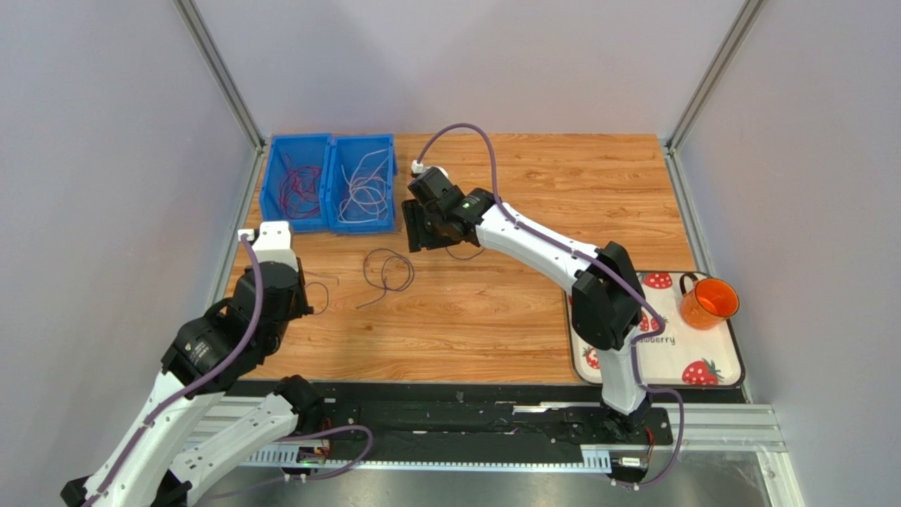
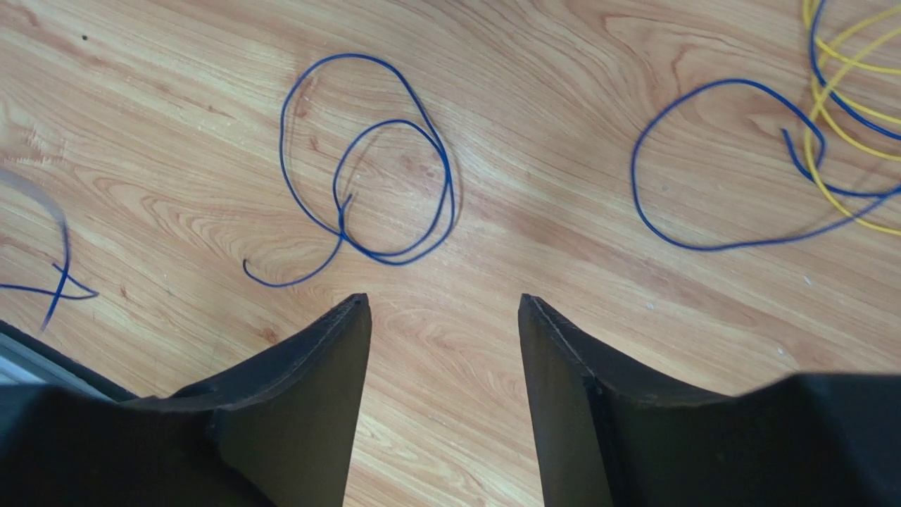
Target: Untangle the cables
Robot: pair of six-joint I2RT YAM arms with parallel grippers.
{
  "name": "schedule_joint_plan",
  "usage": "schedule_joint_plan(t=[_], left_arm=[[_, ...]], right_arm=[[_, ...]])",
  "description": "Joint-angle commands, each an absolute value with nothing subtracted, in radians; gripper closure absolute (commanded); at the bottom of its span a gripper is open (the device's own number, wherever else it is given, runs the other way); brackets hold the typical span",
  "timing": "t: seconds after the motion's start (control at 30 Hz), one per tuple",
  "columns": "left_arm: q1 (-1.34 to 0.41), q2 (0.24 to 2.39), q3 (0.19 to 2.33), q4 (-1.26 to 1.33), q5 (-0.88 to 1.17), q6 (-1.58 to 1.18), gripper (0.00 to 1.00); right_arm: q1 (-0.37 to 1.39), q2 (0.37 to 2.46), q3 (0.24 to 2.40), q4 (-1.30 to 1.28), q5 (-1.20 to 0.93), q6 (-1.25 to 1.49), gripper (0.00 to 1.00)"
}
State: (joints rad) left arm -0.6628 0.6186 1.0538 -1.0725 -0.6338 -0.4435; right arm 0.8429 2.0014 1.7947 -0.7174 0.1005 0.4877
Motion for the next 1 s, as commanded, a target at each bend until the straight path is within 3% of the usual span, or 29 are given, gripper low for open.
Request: schedule_joint_plan(t=[0.0, 0.47, 0.83, 0.93, 0.97], left_arm=[[-0.655, 0.637, 1.037, -1.04, -0.653, -0.43, 1.0], [-0.644, 0.655, 1.022, -1.014, -0.626, -0.411, 1.0], [-0.64, 0.66, 1.019, -1.012, -0.63, -0.411, 1.0], [-0.641, 0.66, 1.019, -1.014, -0.634, -0.413, 1.0], [-0.641, 0.66, 1.02, -1.014, -0.634, -0.413, 1.0]], right_arm=[[0.844, 2.091, 1.859, -0.68, 0.048, 0.505, 0.46], [0.851, 2.324, 2.02, -0.692, 0.032, 0.46, 0.56], [0.851, 2.376, 2.025, -0.687, 0.032, 0.465, 0.7], [0.851, 2.373, 2.02, -0.686, 0.035, 0.466, 0.82], [0.85, 2.367, 2.019, -0.684, 0.037, 0.465, 0.91]])
